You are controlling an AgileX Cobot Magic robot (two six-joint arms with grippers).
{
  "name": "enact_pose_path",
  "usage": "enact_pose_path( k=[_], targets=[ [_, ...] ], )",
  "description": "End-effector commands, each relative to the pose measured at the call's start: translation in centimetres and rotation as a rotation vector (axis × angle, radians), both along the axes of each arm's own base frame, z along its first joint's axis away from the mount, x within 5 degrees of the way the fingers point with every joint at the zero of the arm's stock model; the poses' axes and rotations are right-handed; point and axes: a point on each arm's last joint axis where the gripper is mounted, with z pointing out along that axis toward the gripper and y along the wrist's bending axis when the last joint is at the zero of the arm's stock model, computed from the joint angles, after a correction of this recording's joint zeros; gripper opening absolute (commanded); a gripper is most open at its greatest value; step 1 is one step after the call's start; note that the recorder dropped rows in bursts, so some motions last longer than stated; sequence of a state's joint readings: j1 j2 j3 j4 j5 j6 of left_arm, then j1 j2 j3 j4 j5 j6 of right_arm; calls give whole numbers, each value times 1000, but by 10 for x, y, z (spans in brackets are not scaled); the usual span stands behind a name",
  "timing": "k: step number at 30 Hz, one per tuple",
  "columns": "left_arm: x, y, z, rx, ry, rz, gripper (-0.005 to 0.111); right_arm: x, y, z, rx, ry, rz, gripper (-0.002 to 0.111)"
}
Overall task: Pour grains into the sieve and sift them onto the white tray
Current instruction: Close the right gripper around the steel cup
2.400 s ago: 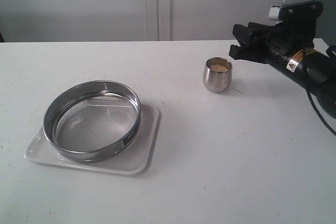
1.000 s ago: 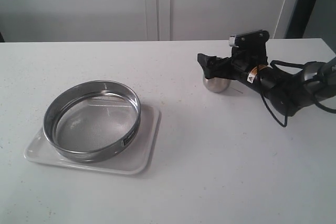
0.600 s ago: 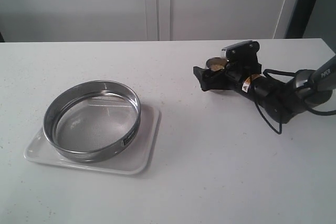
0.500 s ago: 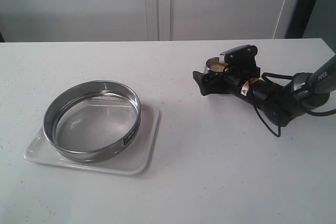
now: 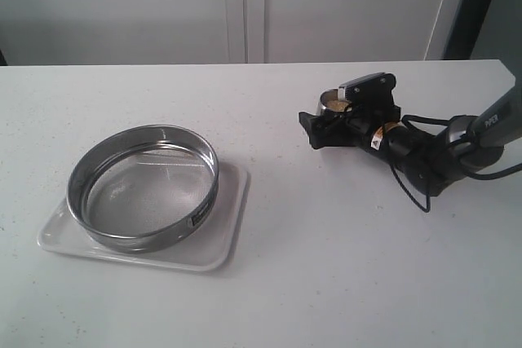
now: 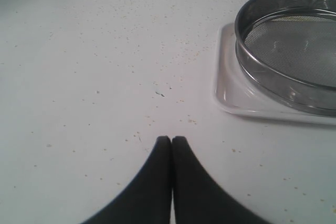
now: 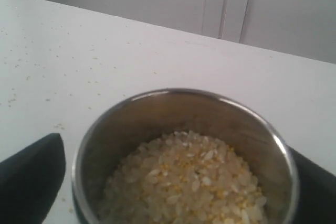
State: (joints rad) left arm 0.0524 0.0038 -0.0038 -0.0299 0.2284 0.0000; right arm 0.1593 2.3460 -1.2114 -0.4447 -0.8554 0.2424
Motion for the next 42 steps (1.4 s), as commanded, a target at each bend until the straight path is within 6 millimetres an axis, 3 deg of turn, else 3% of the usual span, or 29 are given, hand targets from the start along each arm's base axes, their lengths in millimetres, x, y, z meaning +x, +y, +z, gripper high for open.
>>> enact_pose_path(
  k=[1, 3, 9, 23, 42],
  targets=[
    [0, -1, -1, -6, 4, -6, 0, 0, 0, -2, -7, 20, -8, 80],
    [0, -1, -1, -6, 4, -6, 0, 0, -1, -3, -15, 33, -11, 68],
    [0, -1, -1, -6, 4, -6, 0, 0, -1, -3, -17, 32, -8, 0],
    [0, -1, -1, -6, 4, -6, 0, 0, -1, -1, -17, 28, -9, 0],
    [0, -1, -1, -6, 4, -6, 0, -13, 1, 64, -17, -99, 40, 0]
  ],
)
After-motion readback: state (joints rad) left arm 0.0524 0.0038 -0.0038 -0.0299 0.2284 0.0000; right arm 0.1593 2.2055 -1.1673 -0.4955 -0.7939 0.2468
